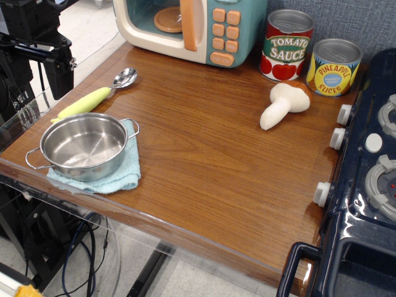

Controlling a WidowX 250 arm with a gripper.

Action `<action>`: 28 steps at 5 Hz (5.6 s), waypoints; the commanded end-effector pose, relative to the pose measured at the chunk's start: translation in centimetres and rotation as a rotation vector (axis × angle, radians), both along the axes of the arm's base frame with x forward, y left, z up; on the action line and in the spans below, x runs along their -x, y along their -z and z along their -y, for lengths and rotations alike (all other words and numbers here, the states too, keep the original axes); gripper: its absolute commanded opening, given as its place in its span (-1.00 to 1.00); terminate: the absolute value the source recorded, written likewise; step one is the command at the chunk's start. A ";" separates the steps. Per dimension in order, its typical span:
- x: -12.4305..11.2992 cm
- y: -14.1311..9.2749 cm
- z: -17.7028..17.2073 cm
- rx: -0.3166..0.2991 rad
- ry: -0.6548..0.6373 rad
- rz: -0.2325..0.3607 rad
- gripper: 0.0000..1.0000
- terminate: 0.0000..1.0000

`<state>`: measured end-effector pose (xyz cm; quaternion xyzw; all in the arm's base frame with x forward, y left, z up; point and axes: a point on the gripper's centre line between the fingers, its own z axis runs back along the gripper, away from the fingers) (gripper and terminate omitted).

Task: Put the mushroom near the front edge of the table

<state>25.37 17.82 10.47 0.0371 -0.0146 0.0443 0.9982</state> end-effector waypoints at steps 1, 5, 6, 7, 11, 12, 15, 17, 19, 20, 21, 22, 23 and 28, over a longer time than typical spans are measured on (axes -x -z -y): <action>0.0 0.0 0.0 0.000 0.000 0.000 1.00 -1.00; -10.5 -3.0 15.0 0.050 0.327 0.112 1.00 -1.00; -13.5 -2.5 18.4 0.045 0.330 0.125 1.00 -1.00; -15.1 -1.3 20.4 0.012 0.332 0.132 1.00 -1.00; -17.4 5.2 23.8 0.054 0.446 0.103 -1.00 -1.00; -17.0 5.8 24.1 0.055 0.445 0.090 -1.00 -1.00; -16.7 4.4 23.4 0.057 0.444 0.111 -1.00 -1.00; -14.9 -2.1 22.1 0.067 0.390 0.214 -1.00 -1.00; -8.4 -4.5 19.7 0.062 0.325 0.222 -1.00 -1.00; -5.4 -3.2 20.1 0.067 0.296 0.204 -1.00 -1.00; -2.8 -1.1 21.4 0.063 0.325 0.165 -1.00 -1.00; -0.9 0.8 23.0 0.058 0.381 0.129 -1.00 -1.00; -0.2 2.4 24.1 0.044 0.431 0.111 -1.00 -1.00; 0.0 5.9 25.7 -0.023 0.538 0.041 1.00 -1.00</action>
